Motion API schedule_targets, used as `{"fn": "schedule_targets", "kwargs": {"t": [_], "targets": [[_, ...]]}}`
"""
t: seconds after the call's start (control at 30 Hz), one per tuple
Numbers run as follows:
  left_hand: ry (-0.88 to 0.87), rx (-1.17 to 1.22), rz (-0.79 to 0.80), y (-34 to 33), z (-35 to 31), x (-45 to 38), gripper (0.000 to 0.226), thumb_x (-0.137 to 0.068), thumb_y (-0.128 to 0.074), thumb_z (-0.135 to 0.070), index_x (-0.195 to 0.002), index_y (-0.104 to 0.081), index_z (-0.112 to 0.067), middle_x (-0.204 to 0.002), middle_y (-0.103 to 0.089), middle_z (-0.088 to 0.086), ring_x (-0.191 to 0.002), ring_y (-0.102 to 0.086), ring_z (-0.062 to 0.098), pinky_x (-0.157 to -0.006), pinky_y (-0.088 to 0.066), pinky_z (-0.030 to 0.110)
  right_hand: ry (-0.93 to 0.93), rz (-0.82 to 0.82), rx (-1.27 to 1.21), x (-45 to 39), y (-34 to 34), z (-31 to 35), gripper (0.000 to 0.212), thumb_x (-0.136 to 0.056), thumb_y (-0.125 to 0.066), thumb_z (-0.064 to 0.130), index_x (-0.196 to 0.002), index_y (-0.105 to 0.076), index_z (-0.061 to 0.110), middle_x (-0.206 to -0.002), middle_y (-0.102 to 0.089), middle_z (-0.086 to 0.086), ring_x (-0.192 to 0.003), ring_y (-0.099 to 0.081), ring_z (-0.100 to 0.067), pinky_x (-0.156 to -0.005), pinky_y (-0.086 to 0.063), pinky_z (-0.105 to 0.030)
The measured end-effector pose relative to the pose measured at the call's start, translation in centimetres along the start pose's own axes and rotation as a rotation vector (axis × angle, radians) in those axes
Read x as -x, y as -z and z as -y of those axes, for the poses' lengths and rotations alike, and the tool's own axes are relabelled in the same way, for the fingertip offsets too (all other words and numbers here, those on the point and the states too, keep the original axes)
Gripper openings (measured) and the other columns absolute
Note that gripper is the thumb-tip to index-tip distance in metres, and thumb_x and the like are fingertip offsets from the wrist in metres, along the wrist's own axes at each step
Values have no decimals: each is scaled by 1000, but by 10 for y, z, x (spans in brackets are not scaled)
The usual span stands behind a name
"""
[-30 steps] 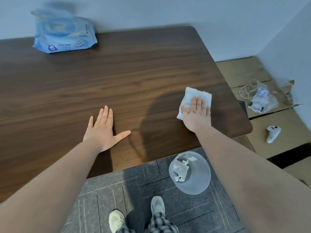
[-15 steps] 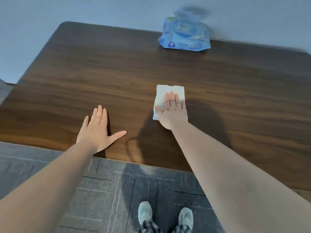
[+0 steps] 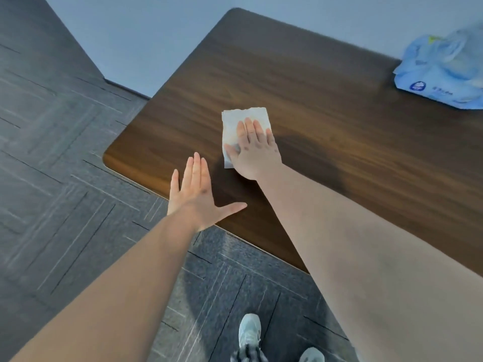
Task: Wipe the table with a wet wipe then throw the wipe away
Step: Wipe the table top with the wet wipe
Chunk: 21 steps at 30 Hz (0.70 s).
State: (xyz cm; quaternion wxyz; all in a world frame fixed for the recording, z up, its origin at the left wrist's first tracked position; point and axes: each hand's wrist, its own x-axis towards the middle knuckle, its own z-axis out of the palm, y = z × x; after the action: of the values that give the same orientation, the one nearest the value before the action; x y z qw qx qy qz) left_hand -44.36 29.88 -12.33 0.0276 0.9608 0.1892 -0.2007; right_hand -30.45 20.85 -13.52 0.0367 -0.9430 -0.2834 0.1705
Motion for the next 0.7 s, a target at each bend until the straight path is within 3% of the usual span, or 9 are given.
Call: {"fn": "schedule_targets", "kwargs": {"t": [0.2, 0.3, 0.5, 0.7], "targets": [[-4, 45, -22, 1, 1, 1, 134, -42, 7, -95, -147, 22, -12, -159, 20, 4, -146, 18, 20, -117, 6, 45, 134, -34, -17, -19, -5, 45, 65, -98, -13, 51, -151, 2, 17, -161, 6, -3, -147, 8, -20, -119, 6, -41], [-9, 44, -15, 2, 1, 2, 131, -46, 1, -95, -147, 23, -13, -159, 20, 3, -146, 18, 19, -117, 7, 44, 166, -22, 4, -17, -6, 43, 65, -98, -13, 52, -151, 2, 18, -161, 6, -2, -147, 8, -19, -119, 6, -41], [4, 24, 0, 4, -1, 6, 128, -58, -16, -96, -148, 18, -11, -159, 20, 5, -146, 18, 19, -120, 4, 45, 192, 4, 12, 20, -12, 18, 66, -97, -11, 53, -151, 6, 19, -161, 8, 1, -147, 11, -16, -119, 7, -39], [-55, -85, -17, 8, -8, 15, 118, -68, -10, -89, -150, 9, -7, -161, 12, 8, -148, 9, 21, -119, -2, 43, 74, -17, -5, 71, -14, -47, 65, -97, -12, 53, -151, 6, 20, -161, 8, 1, -147, 12, -17, -117, 9, -38]]}}
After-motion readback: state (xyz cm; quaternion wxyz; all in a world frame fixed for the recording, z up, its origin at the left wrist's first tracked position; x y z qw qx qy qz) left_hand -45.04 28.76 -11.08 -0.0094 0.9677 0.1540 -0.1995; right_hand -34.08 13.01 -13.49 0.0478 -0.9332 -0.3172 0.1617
